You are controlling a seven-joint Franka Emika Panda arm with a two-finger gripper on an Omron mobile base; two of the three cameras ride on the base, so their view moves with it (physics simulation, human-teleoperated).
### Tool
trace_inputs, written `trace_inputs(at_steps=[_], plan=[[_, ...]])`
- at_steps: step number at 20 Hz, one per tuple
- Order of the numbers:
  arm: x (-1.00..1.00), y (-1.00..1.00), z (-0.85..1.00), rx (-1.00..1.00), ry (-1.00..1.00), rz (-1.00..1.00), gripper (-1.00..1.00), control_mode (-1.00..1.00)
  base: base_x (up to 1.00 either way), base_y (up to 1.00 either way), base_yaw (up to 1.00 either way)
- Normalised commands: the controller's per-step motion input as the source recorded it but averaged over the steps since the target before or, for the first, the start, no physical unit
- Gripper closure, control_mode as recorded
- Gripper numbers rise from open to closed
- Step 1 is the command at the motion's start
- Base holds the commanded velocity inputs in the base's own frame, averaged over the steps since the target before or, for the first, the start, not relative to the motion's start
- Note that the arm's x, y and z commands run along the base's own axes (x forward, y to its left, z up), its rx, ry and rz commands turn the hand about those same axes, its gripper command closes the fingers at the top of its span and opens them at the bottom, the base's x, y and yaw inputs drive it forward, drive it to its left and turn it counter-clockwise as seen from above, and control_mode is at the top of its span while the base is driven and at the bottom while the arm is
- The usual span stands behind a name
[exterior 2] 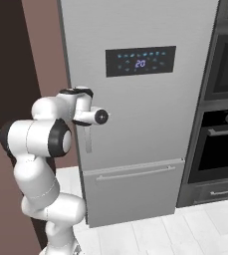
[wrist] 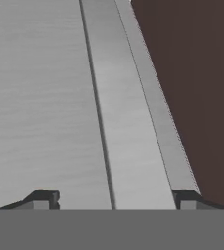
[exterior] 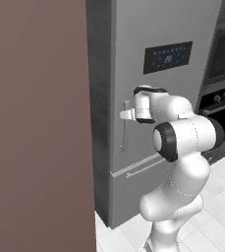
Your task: Place one of the steaks on the plate and the other in the bowl. Then place the bowl in the fridge.
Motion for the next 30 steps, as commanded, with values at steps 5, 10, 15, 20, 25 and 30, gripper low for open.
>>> trace_inputs(at_steps=[5, 10, 15, 20, 25, 30], plan=[[-0.24, -0.57, 0.00, 0.00, 0.01, 0.00, 1.00, -1.00, 0.00, 0.00, 0.00], [-0.34, -1.00, 0.00, 0.02, 0.00, 0.00, 1.00, -1.00, 0.00, 0.00, 0.00], [-0.30, -1.00, 0.00, 0.04, 0.00, 0.04, 1.00, -1.00, 0.00, 0.00, 0.00], [-0.25, -1.00, 0.00, 0.07, 0.00, 0.09, 1.00, -1.00, 0.00, 0.00, 0.00], [-0.12, -1.00, 0.00, 0.08, 0.00, 0.12, 1.00, -1.00, 0.00, 0.00, 0.00], [-0.14, -1.00, 0.00, 0.09, 0.00, 0.11, 1.00, -1.00, 0.00, 0.00, 0.00]])
